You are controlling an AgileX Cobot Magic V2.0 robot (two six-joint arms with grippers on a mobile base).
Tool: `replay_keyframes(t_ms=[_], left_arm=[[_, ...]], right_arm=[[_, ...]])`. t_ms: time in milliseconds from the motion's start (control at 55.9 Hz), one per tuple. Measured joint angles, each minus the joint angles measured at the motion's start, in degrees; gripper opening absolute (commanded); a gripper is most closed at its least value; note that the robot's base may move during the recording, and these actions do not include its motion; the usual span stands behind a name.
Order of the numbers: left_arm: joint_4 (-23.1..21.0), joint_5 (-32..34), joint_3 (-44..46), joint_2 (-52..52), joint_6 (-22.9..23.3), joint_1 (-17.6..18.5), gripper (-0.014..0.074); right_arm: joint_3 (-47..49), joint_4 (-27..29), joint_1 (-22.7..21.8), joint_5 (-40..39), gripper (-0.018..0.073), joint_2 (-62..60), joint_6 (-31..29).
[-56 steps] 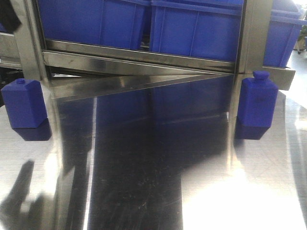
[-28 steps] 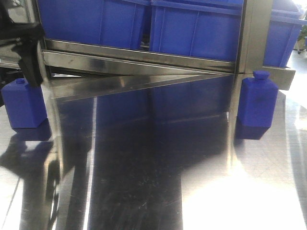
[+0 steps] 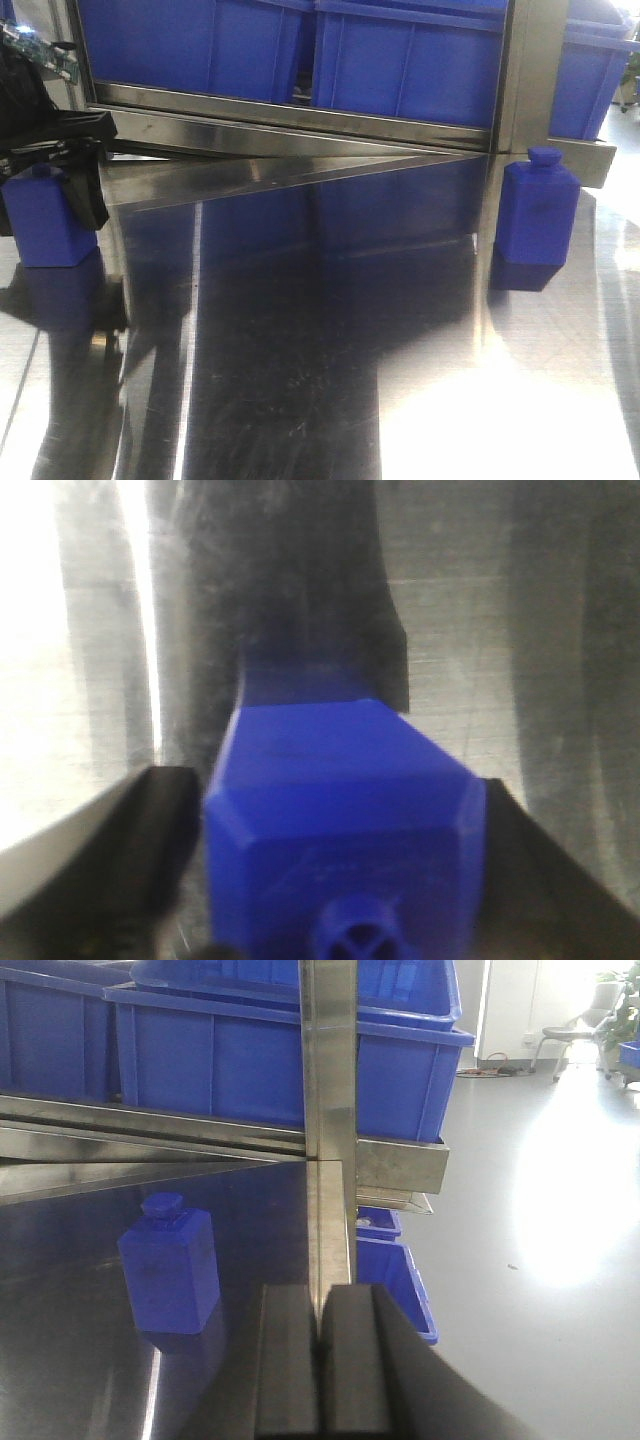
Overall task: Pick and sort blue part to right shelf
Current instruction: 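Grasp the small blue part with the left gripper and lift it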
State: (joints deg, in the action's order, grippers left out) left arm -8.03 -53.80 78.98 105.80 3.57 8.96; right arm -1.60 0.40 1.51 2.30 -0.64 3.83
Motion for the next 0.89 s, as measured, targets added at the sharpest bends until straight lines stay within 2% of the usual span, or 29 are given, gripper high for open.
replay_keyframes(t_ms=[215,394,573,734,895], left_arm=[[0.0,0.13,0.54,0.0,0.09,0.0,0.0311],[0.0,0.11,1.35,0.0,0.09,0.0,0.0304],[0.0,-2.78,2.39,-0.79,0.09,0.0,0.0304],[0.15,-3.62,1.77,-6.69,0.09,0.15,0.0304],[2.95,0.48,-4.38,-18.74,-0.03,1.44,0.0304]], right_arm=[[0.0,0.0,0.0,0.0,0.0039,0.0,0.0],[0.0,0.0,0.0,0.0,0.0039,0.0,0.0],[0.0,0.0,0.0,0.0,0.0039,0.0,0.0],[0.0,0.0,0.0,0.0,0.0039,0.0,0.0],[0.0,0.0,0.0,-0.11,0.0039,0.0,0.0]])
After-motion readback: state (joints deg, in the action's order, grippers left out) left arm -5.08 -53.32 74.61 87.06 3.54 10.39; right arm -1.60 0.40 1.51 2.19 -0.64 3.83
